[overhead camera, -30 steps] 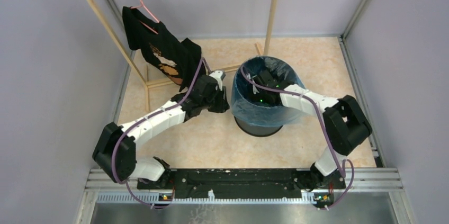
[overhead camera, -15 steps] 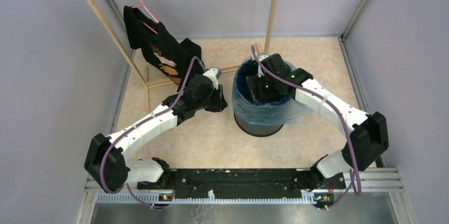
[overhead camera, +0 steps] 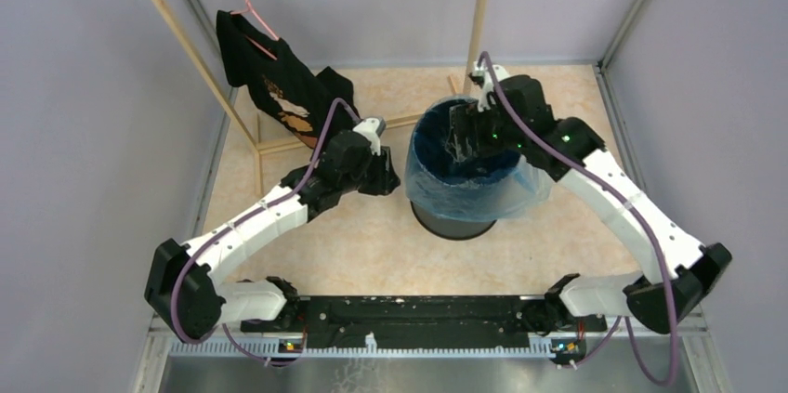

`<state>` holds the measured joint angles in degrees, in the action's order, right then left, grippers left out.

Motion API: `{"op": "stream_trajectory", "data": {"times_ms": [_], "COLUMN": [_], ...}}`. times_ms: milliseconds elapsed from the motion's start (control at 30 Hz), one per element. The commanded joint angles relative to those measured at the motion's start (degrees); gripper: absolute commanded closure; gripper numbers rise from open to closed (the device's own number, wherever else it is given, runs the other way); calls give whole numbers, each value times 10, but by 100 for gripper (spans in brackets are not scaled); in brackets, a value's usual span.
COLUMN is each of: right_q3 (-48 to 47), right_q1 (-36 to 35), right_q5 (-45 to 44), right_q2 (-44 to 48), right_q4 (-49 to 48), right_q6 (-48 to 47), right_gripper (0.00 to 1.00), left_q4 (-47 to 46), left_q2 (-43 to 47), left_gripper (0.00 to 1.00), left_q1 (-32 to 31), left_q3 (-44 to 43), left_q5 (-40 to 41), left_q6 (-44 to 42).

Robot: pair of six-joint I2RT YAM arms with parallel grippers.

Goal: Put the trash bags into the trash bin

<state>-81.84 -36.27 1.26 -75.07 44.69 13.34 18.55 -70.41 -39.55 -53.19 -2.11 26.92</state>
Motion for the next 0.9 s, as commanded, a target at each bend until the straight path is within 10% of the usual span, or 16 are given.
{"op": "stream_trajectory", "data": {"times_ms": [0, 433, 867], "right_q3": [-7, 124, 182], "right_q1": [-5, -5, -4], "right_q5": [-137, -382, -225], "right_q2": [86, 360, 432], "right_q4": [12, 26, -93], "right_q6": [35, 74, 122], "right_gripper": [21, 18, 16], "left_q4": [-23, -88, -140], "left_q2": [-10, -78, -210], "left_gripper": [55, 39, 29], "left_q1": [0, 6, -3], "left_q3": [-31, -67, -176], "left_q5": [16, 100, -5], "left_q6": [15, 44, 15]}}
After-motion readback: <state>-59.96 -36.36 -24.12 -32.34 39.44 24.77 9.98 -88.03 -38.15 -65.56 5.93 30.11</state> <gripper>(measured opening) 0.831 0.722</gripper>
